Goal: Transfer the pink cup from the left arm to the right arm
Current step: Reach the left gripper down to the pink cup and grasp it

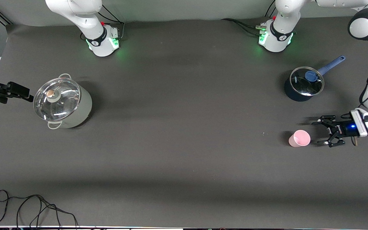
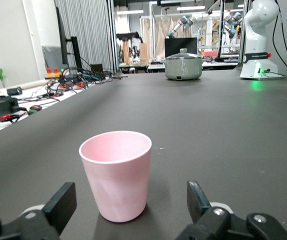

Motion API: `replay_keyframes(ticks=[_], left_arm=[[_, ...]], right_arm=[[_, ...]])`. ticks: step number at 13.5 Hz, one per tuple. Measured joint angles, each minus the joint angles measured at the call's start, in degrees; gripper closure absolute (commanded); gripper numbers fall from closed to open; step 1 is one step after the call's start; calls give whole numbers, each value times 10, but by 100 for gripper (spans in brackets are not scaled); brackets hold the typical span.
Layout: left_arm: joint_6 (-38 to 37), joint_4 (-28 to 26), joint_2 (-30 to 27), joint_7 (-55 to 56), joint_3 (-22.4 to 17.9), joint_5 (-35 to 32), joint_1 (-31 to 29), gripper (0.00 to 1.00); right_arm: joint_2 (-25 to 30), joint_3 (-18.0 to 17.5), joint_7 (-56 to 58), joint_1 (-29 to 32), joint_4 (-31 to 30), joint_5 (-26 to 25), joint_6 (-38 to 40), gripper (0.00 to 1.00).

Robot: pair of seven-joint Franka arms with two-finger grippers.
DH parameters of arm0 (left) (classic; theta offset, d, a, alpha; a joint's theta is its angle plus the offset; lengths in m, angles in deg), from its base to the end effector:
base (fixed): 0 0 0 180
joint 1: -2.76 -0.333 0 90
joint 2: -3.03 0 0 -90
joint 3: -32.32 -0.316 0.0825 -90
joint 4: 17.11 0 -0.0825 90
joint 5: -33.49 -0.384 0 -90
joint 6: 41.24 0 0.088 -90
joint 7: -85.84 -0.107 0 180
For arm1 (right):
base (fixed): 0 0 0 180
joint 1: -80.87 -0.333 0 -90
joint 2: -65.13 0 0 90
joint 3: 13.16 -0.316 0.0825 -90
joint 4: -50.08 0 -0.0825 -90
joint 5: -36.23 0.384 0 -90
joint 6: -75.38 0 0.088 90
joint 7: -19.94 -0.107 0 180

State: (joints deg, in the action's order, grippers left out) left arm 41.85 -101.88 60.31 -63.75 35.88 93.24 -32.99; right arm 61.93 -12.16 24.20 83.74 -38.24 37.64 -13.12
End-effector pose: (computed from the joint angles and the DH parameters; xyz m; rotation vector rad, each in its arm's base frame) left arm 0.5710 0.2459 0.0936 1.3735 -1.3392 1.2357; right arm 0.5672 -0.0354 0.6047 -3.1133 -0.0106 0.0792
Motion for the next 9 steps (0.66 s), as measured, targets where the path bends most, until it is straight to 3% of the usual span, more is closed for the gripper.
replay_keyframes(ticks=[5,9], left_arm=[[10,3,36,-29,9,39,6,1],[53,6,54,-40,42,52,12,0]], right_arm=[[0,0,0,0,0,0,0,0],[0,0,0,0,0,0,0,0]])
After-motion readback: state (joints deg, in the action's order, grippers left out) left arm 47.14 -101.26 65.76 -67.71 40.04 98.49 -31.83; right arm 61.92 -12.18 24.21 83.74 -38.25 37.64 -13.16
